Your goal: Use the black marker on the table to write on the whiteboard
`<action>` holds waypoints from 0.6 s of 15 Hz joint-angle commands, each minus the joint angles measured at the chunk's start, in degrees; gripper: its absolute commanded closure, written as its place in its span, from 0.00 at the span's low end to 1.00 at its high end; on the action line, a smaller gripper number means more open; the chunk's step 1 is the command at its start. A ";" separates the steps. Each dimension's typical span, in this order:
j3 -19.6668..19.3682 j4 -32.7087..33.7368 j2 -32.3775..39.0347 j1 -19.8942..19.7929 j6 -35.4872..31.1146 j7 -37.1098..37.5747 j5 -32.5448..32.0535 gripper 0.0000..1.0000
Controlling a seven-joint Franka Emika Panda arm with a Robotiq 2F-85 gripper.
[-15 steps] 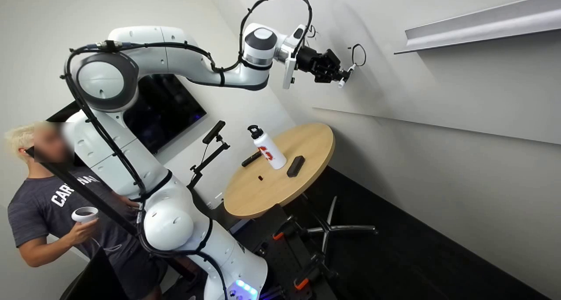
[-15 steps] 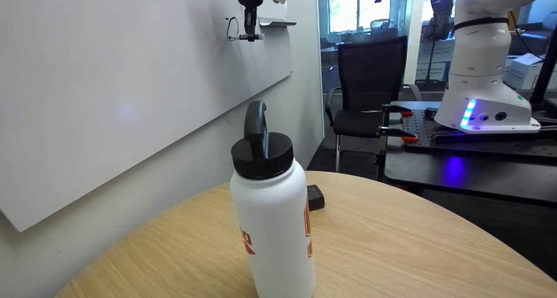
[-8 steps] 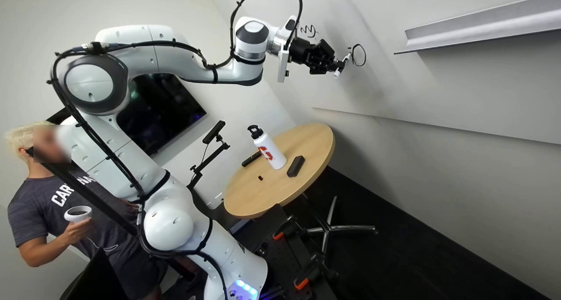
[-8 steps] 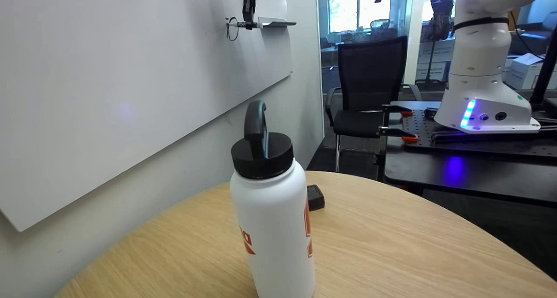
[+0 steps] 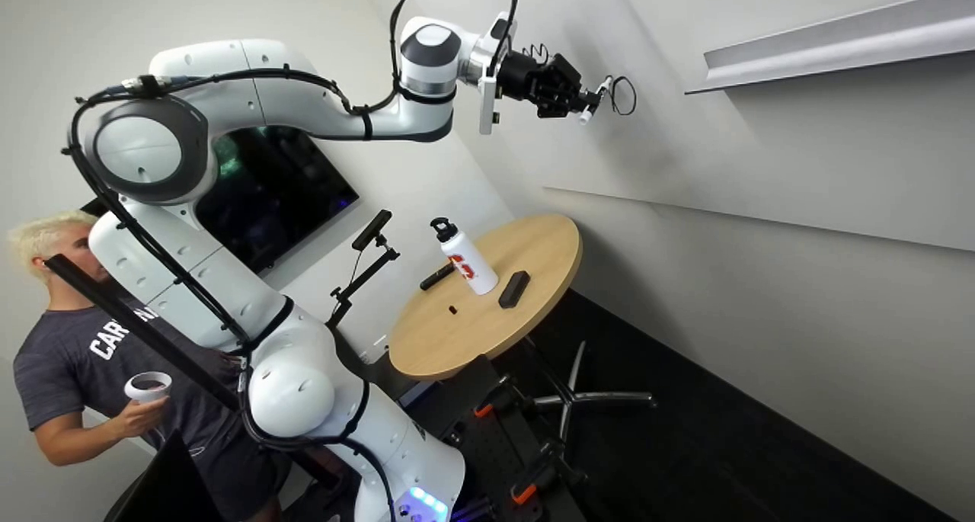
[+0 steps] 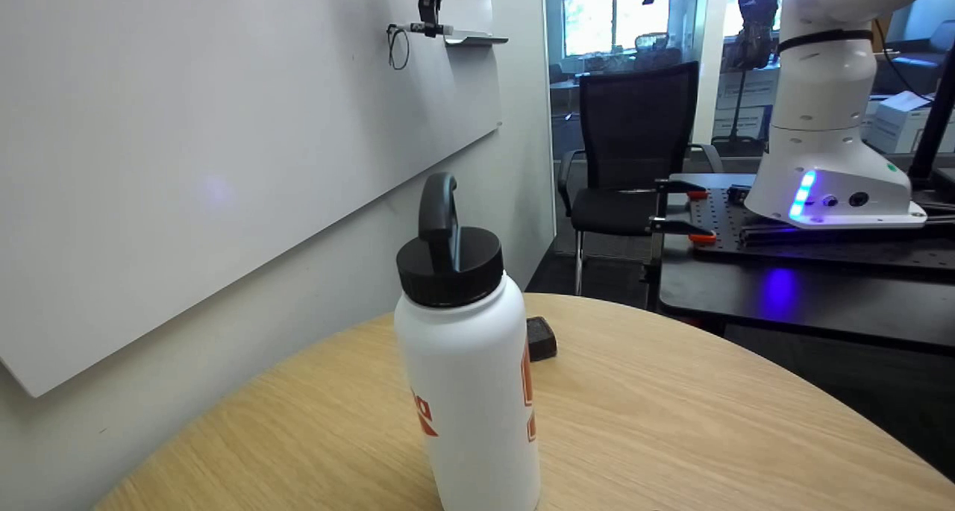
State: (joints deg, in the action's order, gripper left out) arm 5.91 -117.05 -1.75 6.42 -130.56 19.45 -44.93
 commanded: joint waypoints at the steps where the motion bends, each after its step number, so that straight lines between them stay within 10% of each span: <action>1: -0.09 2.15 1.44 -0.78 2.55 0.44 -0.65 0.95; 9: 0.11 3.94 4.55 -0.33 5.59 -0.91 -0.46 0.95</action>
State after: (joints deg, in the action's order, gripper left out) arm 5.81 -115.80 0.83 5.66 -127.54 19.44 -44.98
